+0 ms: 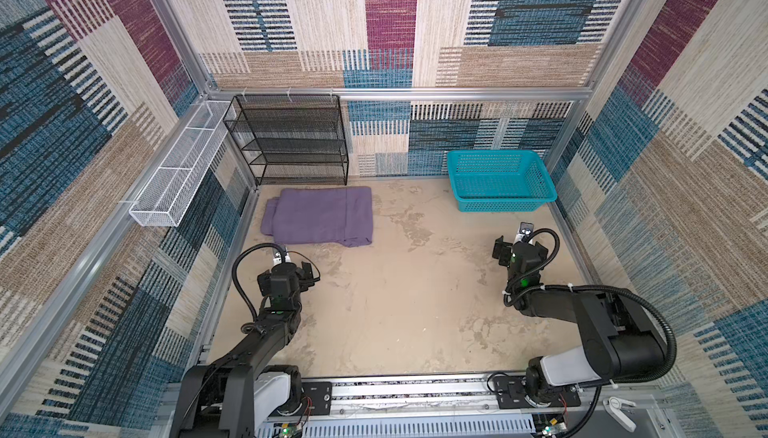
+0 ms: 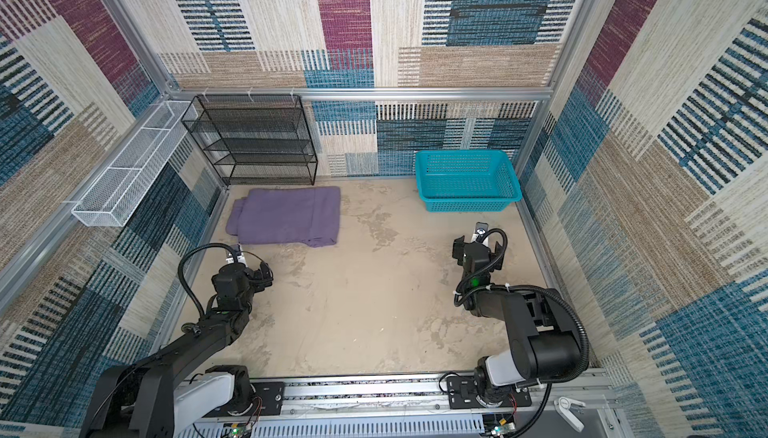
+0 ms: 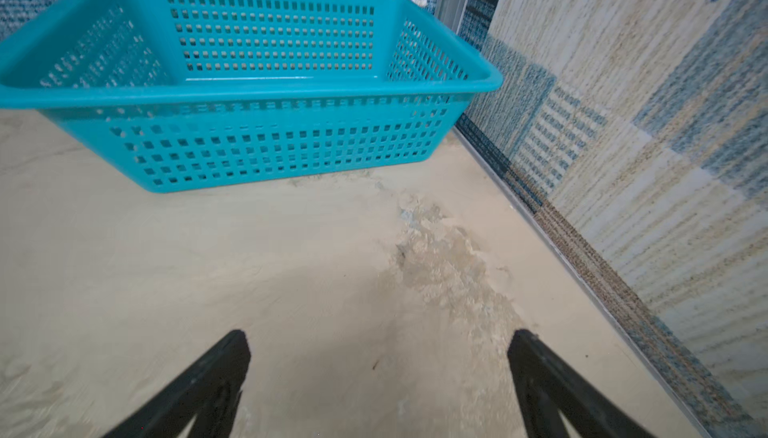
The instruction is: Fold and stack the trousers
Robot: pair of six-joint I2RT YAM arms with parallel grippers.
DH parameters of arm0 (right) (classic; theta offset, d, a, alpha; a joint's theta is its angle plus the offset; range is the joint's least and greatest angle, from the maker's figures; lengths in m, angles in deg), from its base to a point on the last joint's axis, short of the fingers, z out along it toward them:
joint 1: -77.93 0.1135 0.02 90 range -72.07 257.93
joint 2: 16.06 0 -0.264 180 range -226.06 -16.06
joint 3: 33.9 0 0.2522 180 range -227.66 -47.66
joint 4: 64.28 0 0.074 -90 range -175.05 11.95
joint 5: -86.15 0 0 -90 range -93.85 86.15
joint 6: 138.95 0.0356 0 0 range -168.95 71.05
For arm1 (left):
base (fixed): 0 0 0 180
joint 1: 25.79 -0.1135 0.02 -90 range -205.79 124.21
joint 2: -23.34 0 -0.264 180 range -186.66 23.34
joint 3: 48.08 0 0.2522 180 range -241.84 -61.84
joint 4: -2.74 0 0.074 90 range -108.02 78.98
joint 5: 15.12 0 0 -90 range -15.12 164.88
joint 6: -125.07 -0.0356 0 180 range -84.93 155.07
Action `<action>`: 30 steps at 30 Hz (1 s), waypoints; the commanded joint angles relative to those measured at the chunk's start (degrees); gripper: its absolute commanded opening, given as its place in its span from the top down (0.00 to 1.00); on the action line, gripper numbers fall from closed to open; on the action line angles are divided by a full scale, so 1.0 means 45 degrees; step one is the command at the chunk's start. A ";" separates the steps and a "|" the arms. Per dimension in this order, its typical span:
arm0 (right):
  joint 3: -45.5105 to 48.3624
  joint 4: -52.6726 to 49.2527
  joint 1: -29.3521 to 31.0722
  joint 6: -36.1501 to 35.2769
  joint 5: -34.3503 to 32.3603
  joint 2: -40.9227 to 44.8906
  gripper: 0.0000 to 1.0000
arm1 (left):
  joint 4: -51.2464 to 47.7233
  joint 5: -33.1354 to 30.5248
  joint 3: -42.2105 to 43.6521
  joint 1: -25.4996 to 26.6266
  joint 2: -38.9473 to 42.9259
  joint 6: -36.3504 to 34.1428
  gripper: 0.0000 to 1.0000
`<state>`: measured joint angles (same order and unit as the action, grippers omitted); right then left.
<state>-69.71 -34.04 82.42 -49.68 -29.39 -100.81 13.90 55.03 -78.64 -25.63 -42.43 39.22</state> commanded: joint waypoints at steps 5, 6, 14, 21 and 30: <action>0.0309 0.1811 -0.0627 -0.0753 0.3009 0.0294 0.00 | 0.3278 0.4130 -0.1118 -0.1190 -0.2426 0.0010 0.01; 0.0717 0.2210 -0.0637 -0.0590 0.2860 0.0591 0.00 | 0.3517 0.4416 -0.1151 -0.1251 -0.2791 0.0138 0.00; 0.2345 0.6181 -0.0761 0.0782 0.2492 0.0229 0.00 | 0.6405 0.5585 -0.0626 -0.1377 -0.4664 -0.0159 0.01; 0.2187 0.6519 -0.1136 -0.0027 0.5824 -0.0772 0.00 | 0.4960 0.5876 -0.1596 -0.1254 -0.4931 -0.0480 0.00; 0.2202 0.6488 -0.1645 -0.0023 0.7376 -0.0684 0.00 | 0.5284 0.5775 -0.1511 -0.1208 -0.5030 -0.0491 0.00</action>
<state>-59.92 -7.66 74.92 -49.20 1.89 -104.18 36.22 80.86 -85.26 -31.03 -64.86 38.54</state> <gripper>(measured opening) 0.996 0.997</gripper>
